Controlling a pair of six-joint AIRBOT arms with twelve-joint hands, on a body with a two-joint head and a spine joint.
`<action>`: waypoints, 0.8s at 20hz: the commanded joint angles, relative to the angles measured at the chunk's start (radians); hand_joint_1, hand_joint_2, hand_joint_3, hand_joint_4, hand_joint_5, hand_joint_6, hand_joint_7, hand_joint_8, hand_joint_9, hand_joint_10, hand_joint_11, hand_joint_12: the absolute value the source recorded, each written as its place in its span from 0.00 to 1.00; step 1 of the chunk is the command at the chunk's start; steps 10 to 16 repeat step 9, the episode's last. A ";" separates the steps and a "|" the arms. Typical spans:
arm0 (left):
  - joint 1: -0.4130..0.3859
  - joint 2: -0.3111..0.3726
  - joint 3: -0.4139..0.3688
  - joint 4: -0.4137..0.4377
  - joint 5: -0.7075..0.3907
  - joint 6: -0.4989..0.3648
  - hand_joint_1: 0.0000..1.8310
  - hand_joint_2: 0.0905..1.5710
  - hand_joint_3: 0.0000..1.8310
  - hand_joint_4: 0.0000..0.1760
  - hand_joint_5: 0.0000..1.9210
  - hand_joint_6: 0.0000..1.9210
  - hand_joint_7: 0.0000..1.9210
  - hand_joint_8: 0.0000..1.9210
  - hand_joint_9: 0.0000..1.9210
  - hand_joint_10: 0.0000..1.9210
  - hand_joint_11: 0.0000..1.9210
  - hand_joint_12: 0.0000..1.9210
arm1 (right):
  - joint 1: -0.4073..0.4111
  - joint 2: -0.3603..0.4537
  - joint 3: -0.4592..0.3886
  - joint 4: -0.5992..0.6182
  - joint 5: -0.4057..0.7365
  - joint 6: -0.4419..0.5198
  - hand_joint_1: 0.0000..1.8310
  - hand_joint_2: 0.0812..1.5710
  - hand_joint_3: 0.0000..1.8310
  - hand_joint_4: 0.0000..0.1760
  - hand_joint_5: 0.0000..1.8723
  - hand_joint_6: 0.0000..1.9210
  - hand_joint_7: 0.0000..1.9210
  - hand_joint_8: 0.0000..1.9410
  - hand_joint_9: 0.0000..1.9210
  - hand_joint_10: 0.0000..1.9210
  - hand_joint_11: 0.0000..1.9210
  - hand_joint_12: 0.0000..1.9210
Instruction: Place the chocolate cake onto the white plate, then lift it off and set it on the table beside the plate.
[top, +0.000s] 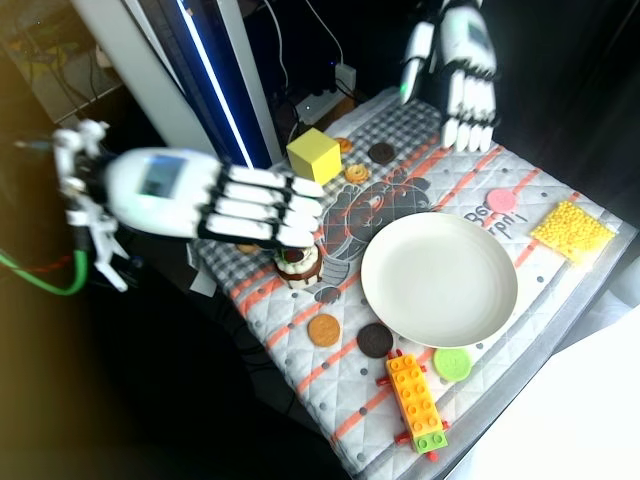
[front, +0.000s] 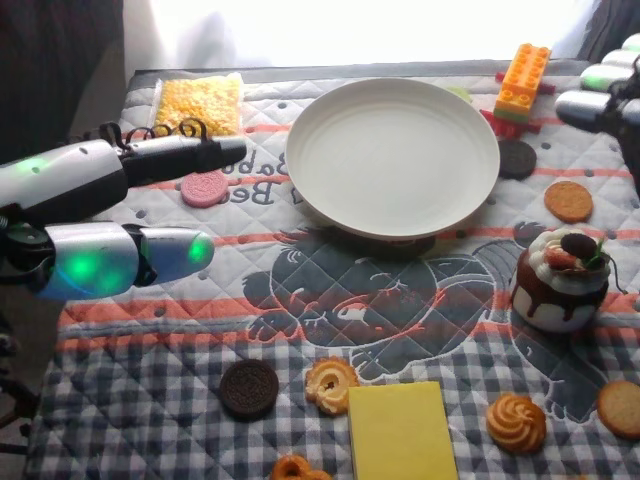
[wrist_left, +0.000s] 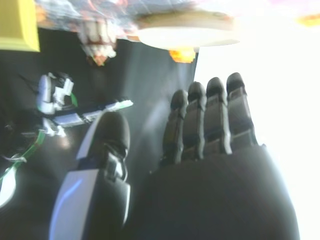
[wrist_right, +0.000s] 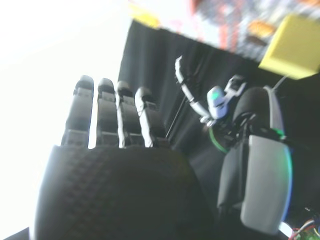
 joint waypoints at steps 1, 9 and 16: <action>-0.008 0.011 -0.004 -0.016 -0.128 -0.008 0.21 0.85 0.00 0.00 0.03 0.00 0.03 0.00 0.01 0.01 0.00 0.12 | 0.001 0.010 -0.007 0.039 0.139 -0.014 0.28 0.64 0.02 0.33 0.00 0.00 0.00 0.00 0.00 0.00 0.00 0.00; -0.003 0.036 -0.013 -0.044 -0.189 -0.008 0.25 0.79 0.00 0.46 0.00 0.00 0.00 0.00 0.00 0.00 0.00 0.00 | -0.026 0.028 -0.021 0.116 0.235 -0.076 0.32 0.64 0.00 0.38 0.00 0.00 0.00 0.00 0.00 0.00 0.01 0.01; -0.003 0.036 -0.013 -0.044 -0.189 -0.008 0.25 0.79 0.00 0.46 0.00 0.00 0.00 0.00 0.00 0.00 0.00 0.00 | -0.026 0.028 -0.021 0.116 0.235 -0.076 0.32 0.64 0.00 0.38 0.00 0.00 0.00 0.00 0.00 0.00 0.01 0.01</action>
